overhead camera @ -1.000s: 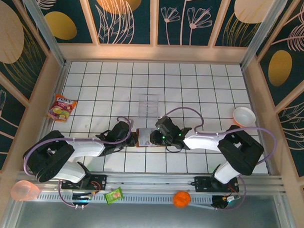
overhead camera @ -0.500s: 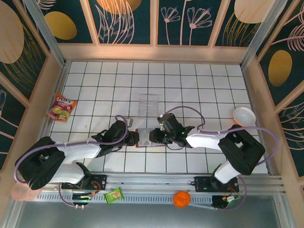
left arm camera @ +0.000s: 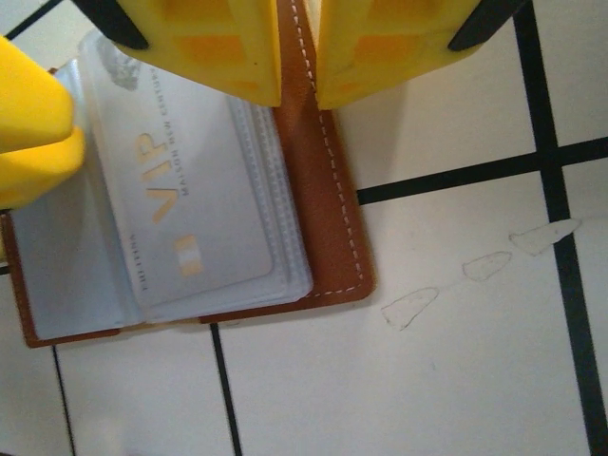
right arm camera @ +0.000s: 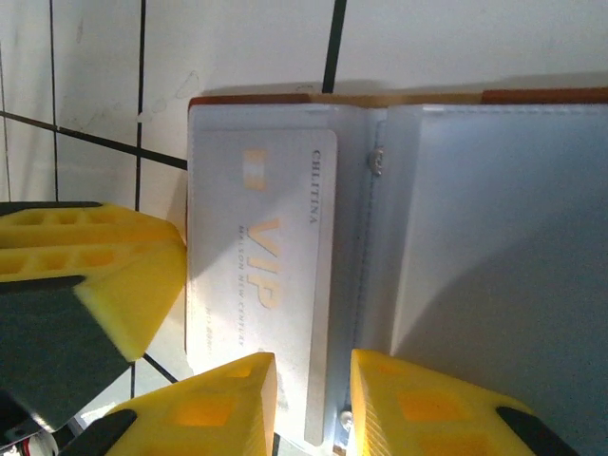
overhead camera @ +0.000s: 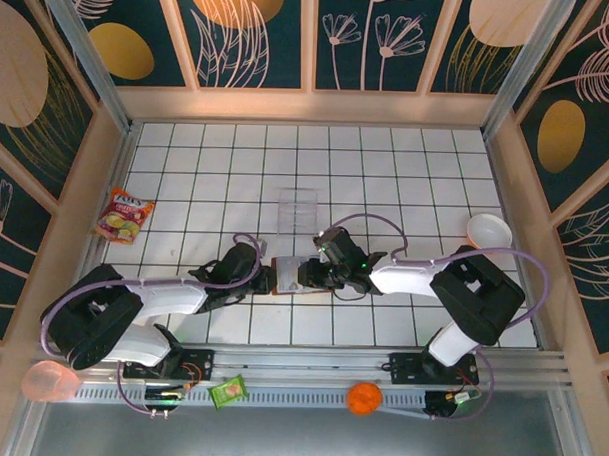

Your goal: Take the credit cards out of the card holder

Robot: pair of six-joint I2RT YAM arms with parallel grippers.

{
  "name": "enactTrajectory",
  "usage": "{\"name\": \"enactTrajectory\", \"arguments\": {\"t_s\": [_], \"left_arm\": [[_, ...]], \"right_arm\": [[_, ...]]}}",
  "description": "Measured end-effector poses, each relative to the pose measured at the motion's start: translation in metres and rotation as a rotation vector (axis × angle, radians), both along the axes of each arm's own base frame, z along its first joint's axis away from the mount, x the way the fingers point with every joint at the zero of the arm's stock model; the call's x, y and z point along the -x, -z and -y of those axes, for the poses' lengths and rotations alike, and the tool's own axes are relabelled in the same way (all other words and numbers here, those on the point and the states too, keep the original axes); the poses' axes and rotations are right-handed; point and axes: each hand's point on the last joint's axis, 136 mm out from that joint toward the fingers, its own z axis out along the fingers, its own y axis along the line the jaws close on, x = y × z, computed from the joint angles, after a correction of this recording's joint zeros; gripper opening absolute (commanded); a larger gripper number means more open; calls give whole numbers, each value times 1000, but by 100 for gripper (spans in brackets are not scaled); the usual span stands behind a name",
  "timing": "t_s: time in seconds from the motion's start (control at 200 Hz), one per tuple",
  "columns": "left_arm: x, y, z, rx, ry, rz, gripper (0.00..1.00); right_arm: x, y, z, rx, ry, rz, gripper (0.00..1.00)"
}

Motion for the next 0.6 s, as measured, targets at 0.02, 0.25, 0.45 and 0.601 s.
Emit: {"name": "enactTrajectory", "arguments": {"t_s": [0.02, 0.25, 0.45, 0.601], "left_arm": [[0, 0, 0, -3, -2, 0, 13], [-3, -3, -4, -17, -19, 15, 3], [-3, 3, -5, -39, -17, 3, 0], [-5, 3, -5, -42, -22, 7, 0]], "right_arm": [[0, 0, 0, 0, 0, 0, 28], [-1, -6, -2, -16, -1, 13, 27], [-1, -9, -5, -29, -6, 22, 27], [0, -9, -6, -29, -12, 22, 27]]}}
